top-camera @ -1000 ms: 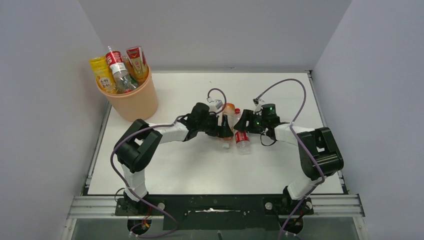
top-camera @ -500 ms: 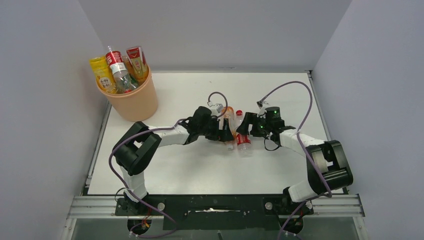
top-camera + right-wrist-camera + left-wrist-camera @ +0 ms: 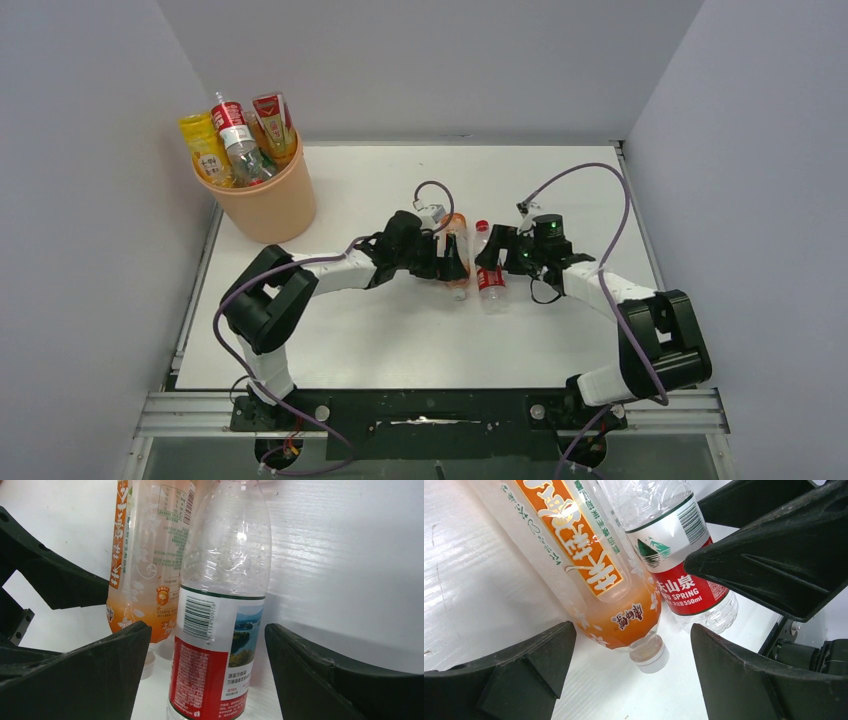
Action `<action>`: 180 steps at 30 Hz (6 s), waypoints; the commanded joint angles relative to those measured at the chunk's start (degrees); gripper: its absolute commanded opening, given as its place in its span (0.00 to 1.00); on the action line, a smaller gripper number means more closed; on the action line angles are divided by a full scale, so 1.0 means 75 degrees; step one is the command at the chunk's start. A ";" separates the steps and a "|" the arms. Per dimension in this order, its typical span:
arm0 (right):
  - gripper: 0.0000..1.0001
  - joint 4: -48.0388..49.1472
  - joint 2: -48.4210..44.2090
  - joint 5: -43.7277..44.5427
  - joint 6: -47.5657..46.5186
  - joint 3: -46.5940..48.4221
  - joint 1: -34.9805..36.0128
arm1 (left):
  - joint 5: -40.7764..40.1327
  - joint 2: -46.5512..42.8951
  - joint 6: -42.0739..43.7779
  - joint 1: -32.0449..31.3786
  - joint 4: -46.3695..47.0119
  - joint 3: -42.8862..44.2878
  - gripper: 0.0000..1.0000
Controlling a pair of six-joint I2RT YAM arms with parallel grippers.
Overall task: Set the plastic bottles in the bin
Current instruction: Move the plastic bottle to the center of the board, then pick up the plastic bottle at the center of the board.
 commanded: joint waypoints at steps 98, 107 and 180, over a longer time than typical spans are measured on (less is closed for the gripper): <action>0.98 -0.0234 -0.4489 0.0326 0.0920 -0.2045 0.0230 | -0.2550 0.1388 0.0095 0.0337 -0.1126 0.3124 0.87; 0.98 0.0099 -0.4337 0.0180 0.0991 -0.2209 0.0224 | -0.3041 0.2242 0.0302 0.0286 -0.1698 0.4018 0.87; 0.98 0.0685 -0.3931 0.0060 0.1429 -0.2576 0.0591 | -0.3100 -0.1268 0.0867 0.0165 -0.2197 0.1798 0.52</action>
